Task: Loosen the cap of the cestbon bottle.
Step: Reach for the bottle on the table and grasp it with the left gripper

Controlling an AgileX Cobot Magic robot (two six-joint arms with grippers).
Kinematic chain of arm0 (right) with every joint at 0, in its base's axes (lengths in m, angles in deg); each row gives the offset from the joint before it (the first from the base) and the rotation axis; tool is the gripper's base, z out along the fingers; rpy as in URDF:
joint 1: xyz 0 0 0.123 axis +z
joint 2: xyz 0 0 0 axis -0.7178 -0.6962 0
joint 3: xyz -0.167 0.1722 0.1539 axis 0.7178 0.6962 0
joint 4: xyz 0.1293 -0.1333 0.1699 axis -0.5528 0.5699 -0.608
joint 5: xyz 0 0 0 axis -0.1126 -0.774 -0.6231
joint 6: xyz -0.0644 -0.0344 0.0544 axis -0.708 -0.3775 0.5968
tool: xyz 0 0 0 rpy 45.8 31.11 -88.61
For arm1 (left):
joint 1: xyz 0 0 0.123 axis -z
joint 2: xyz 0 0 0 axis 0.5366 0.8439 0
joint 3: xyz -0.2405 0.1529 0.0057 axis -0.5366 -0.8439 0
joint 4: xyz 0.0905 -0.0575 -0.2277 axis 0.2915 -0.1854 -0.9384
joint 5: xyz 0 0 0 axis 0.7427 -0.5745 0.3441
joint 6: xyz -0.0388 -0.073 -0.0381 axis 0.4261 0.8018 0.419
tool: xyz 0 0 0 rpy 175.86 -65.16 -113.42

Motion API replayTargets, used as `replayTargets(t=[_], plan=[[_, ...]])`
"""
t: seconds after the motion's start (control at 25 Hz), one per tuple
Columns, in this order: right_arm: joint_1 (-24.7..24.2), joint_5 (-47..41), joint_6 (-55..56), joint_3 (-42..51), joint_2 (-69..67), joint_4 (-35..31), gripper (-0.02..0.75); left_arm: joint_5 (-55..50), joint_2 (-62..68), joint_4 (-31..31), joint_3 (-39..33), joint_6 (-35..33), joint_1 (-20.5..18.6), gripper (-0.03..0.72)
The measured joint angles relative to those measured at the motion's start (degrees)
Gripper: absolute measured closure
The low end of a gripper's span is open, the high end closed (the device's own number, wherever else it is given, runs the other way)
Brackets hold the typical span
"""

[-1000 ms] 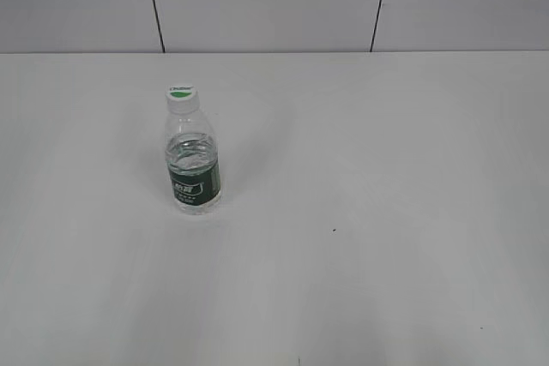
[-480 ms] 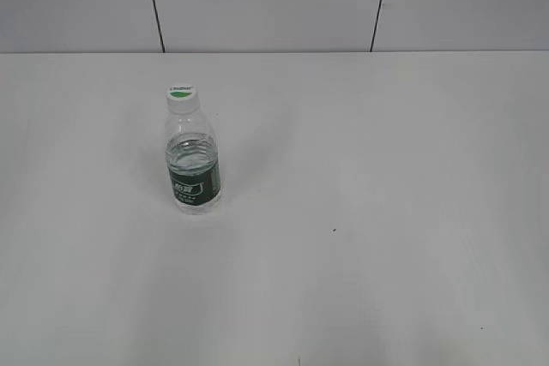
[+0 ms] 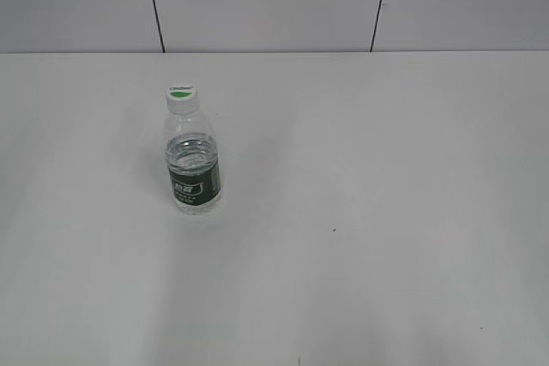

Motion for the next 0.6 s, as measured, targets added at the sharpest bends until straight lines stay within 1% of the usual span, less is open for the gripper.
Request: replayTargets(t=[0.44, 0.52, 0.6], plan=[[0.0, 0.0, 0.0, 0.0, 0.0, 0.0, 0.275, 31.4, 23.4, 0.3, -0.1, 0.0, 0.0, 0.445], [0.0, 0.0, 0.0, 0.0, 0.0, 0.0, 0.275, 39.1, 28.7, 0.3, -1.3, 0.1, 0.0, 0.445], [0.0, 0.0, 0.0, 0.0, 0.0, 0.0, 0.275, 47.0, 31.8, 0.3, -3.5, 1.7, 0.0, 0.445]])
